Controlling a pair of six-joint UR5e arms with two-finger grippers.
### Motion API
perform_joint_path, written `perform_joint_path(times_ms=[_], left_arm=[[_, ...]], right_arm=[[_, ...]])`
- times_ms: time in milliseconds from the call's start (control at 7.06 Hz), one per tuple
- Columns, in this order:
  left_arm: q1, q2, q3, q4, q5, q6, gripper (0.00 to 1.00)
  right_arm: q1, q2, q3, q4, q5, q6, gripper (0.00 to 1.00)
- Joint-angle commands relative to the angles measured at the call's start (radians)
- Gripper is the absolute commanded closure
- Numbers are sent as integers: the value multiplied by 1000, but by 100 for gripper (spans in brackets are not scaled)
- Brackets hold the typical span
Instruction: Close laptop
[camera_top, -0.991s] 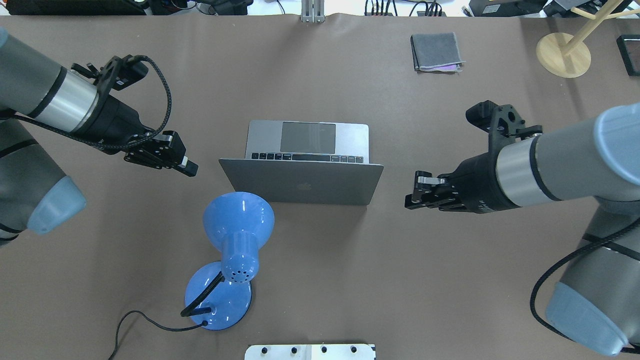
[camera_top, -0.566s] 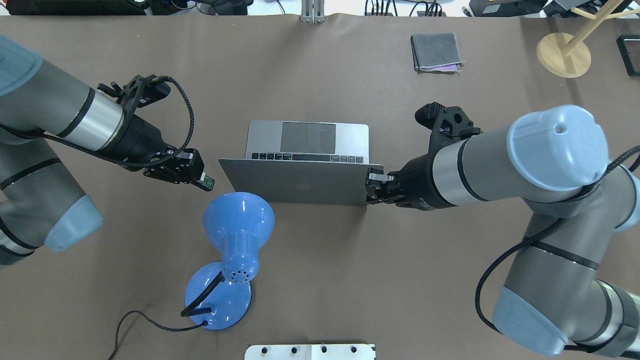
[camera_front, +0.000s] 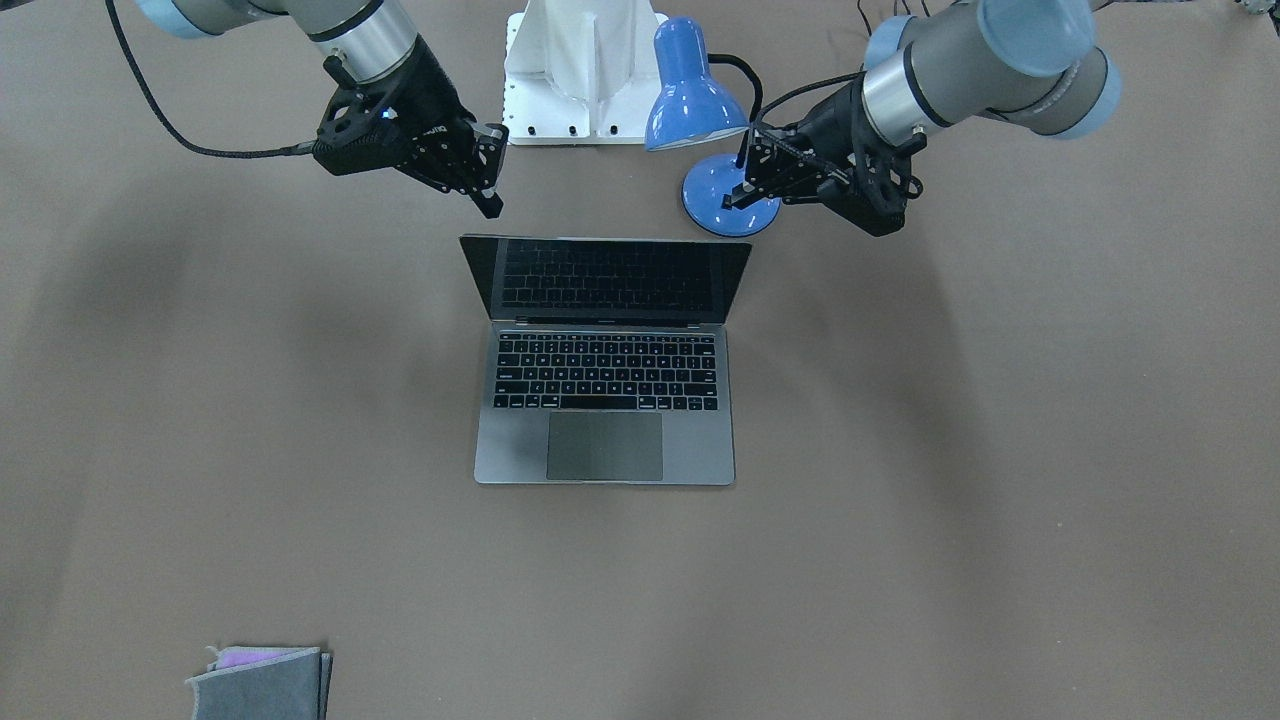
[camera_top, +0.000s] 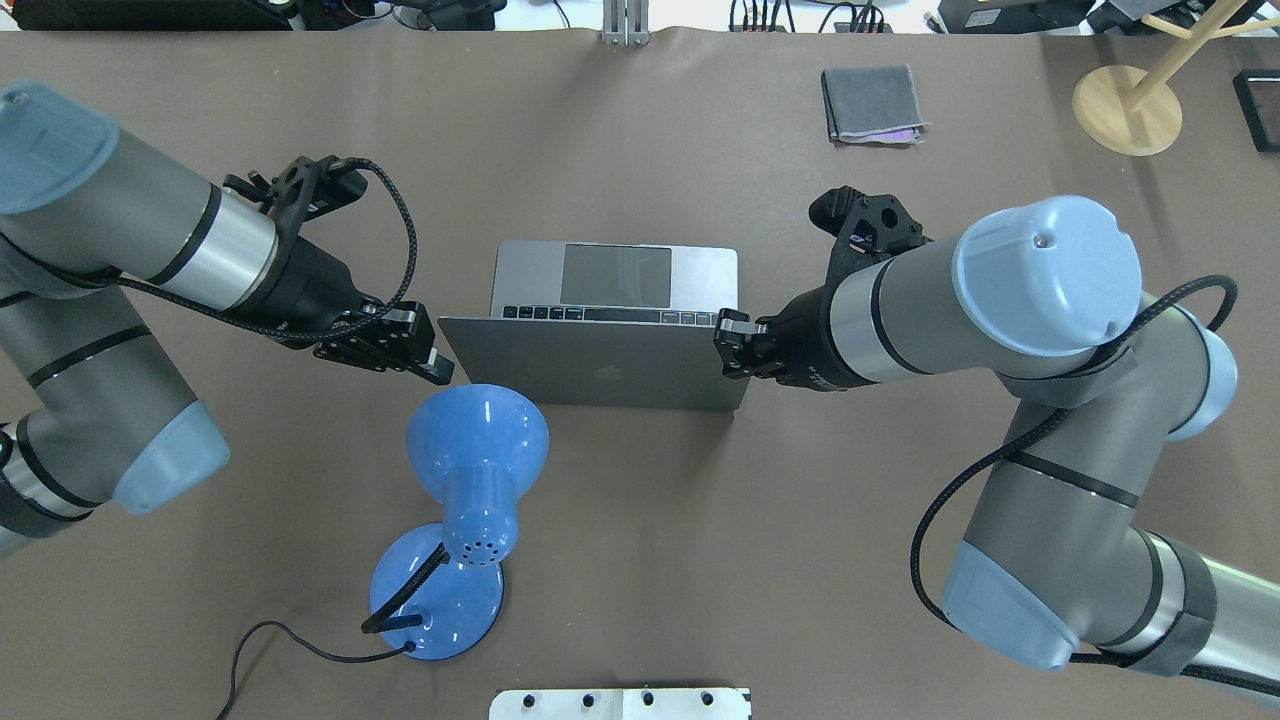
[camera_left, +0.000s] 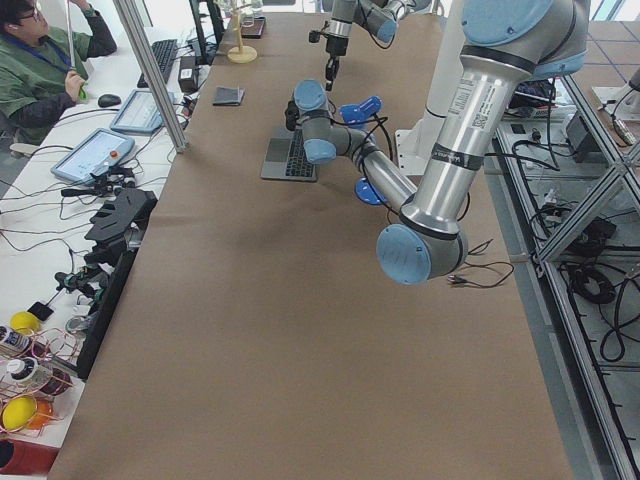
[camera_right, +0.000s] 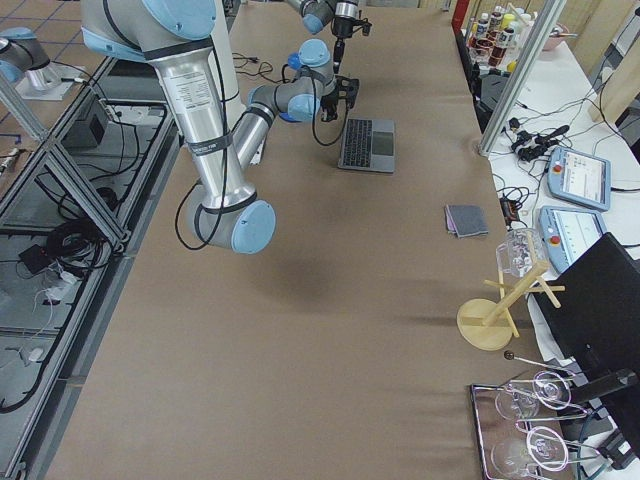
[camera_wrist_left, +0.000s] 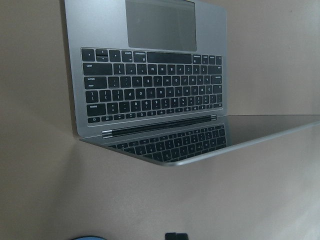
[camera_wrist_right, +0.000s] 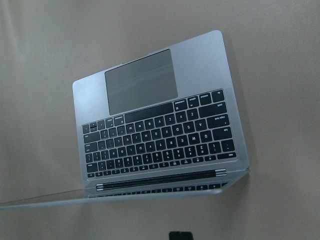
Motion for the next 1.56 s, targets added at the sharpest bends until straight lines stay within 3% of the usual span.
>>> perform_joint_path(times_ms=[0, 566, 1416], left_arm=[[15, -9, 17, 0, 25, 0, 100], [12, -44, 60, 7, 33, 4, 100], [-48, -127, 179, 12, 73, 9, 100]], right_arm=[[10, 22, -32, 1, -1, 0, 100], [43, 47, -78, 2, -1, -14, 100], [96, 157, -279, 10, 3, -50, 100]])
